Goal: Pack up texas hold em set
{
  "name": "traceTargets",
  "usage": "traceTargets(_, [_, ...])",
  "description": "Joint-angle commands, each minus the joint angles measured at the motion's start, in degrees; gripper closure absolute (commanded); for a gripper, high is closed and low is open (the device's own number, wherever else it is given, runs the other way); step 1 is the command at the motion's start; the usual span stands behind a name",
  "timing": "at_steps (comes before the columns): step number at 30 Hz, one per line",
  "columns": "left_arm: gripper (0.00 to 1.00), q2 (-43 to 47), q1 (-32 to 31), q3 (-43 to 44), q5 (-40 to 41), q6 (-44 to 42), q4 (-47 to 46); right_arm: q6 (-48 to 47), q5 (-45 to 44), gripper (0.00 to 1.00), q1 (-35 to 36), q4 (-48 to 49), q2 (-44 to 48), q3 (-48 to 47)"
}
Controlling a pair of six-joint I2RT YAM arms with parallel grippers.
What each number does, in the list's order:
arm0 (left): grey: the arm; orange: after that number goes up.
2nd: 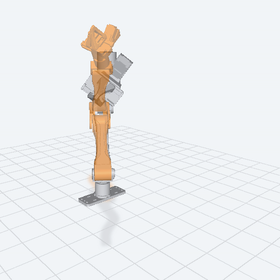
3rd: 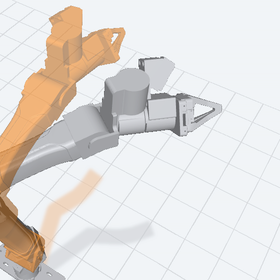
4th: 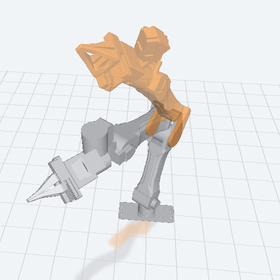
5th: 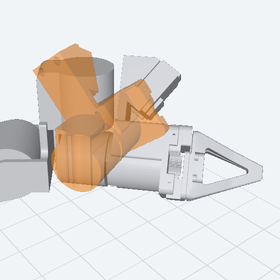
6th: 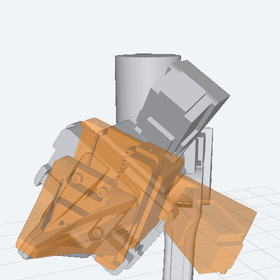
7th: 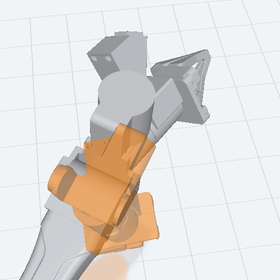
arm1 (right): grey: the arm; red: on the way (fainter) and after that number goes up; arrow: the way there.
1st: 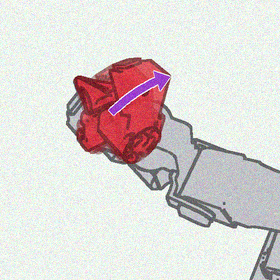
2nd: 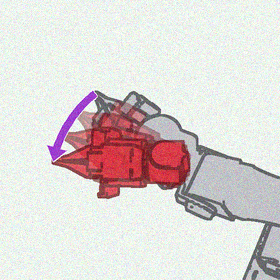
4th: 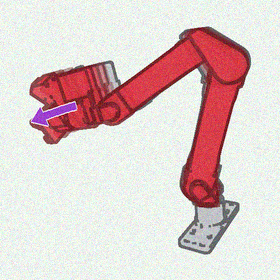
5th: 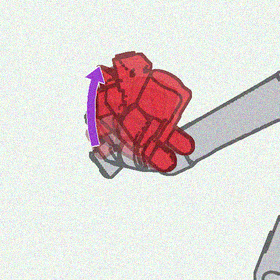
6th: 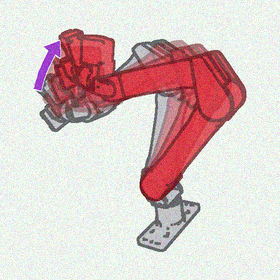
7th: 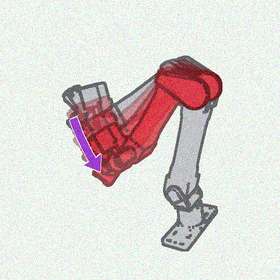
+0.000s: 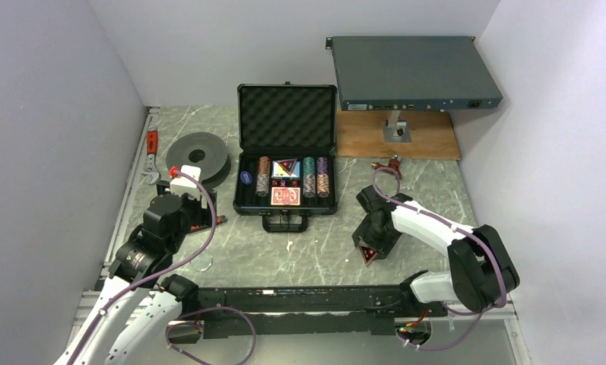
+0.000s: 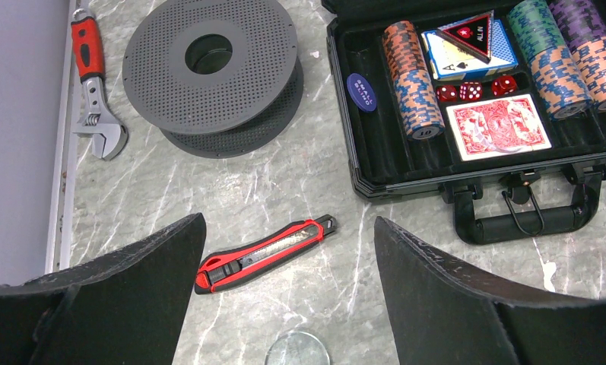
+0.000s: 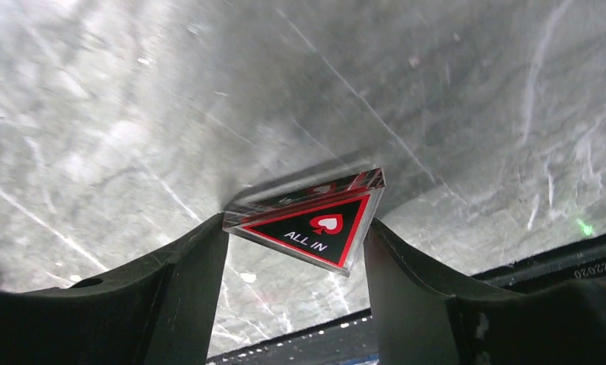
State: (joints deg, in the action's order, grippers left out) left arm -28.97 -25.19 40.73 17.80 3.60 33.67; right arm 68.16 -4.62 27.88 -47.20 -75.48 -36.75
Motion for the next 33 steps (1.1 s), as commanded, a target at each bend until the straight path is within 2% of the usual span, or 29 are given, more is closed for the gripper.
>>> traceTargets(1, [0.13, 0.10, 0.32, 0.23, -0.67, -0.69, -1.83, -4.67, -5.39, 0.83, -0.49, 3.08, -0.91, -4.40])
traceTargets(8, [0.13, 0.01, 0.32, 0.22, -0.82, -0.69, -1.94, -11.08, -6.41, 1.00, -0.46, 2.63, -1.84, -9.18])
traceTargets(15, [0.13, -0.30, 0.32, 0.23, -0.79, -0.70, -1.86, -18.46, -8.98, 1.00, -0.46, 1.18, -2.32, -18.17])
traceTargets(23, [0.13, -1.08, 0.32, 0.49, -0.32, -0.52, -1.51, -27.57, -6.96, 1.00, -0.25, 2.39, -3.16, -25.06])
traceTargets(28, [0.13, -1.12, 0.32, 0.49, -0.12, -0.44, -1.43, -33.55, -5.52, 1.00, 0.73, 0.48, -8.81, -31.77])
traceTargets(33, [0.13, -1.13, 0.32, 0.58, 0.40, -0.43, -1.24, -34.79, -3.77, 1.00, 2.73, -0.73, -12.80, -36.96])
